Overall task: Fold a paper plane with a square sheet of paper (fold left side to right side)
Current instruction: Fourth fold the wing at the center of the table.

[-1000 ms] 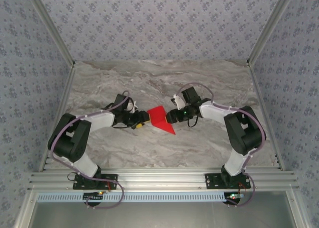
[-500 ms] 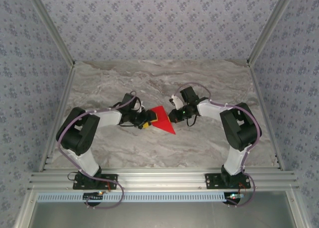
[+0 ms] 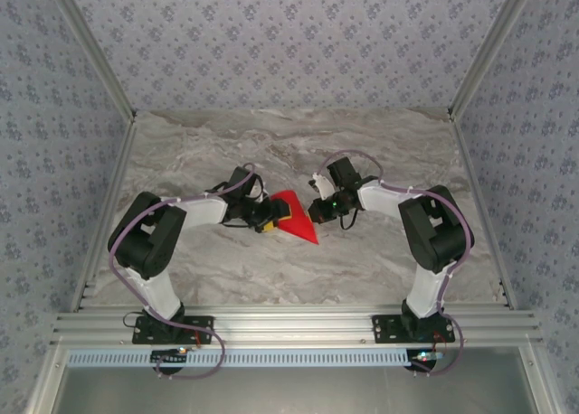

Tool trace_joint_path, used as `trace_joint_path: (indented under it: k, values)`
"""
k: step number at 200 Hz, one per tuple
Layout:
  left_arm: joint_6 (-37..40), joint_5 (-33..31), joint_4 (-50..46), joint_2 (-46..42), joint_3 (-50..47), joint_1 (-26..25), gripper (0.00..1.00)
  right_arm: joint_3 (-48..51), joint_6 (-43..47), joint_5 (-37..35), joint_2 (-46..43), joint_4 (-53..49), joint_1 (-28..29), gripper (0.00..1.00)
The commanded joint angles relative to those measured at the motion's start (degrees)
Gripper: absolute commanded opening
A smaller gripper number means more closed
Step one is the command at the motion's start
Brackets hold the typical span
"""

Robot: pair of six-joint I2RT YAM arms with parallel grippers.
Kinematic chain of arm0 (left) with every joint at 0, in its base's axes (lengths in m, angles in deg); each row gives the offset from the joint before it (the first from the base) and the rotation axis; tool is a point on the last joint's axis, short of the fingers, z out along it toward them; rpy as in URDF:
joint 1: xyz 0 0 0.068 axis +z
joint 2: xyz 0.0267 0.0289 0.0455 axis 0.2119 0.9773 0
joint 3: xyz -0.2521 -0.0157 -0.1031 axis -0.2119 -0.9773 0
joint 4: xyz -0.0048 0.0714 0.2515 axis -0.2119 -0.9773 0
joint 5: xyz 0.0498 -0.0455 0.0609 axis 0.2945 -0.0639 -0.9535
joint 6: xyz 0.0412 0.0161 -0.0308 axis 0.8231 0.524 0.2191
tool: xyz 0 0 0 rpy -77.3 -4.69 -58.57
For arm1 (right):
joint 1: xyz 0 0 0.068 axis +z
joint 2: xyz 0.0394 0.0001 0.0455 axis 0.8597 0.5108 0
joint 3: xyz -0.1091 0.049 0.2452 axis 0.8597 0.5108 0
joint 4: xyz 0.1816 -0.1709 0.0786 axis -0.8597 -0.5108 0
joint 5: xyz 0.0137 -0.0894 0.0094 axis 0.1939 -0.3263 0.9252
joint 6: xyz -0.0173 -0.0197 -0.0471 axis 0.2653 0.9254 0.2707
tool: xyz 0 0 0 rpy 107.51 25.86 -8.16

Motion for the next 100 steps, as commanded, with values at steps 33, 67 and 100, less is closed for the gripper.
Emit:
trace_joint_path:
  k: [33,67,100]
  values:
    - [3.0,-2.7,-5.7,-2.8,2.2,-0.2,0.64,-1.6,0.9,-0.2,1.2,-1.5,-0.3,0.00]
    - [0.6,0.0,-0.8,-0.3,2.9,-0.4,0.58,-1.5,1.0,0.0,1.3,-1.6,-0.2,0.00]
    - [0.1,0.9,0.2,1.3,5.8,-1.0,0.45,-1.0,1.3,-0.7,-0.3,-1.4,0.2,0.10]
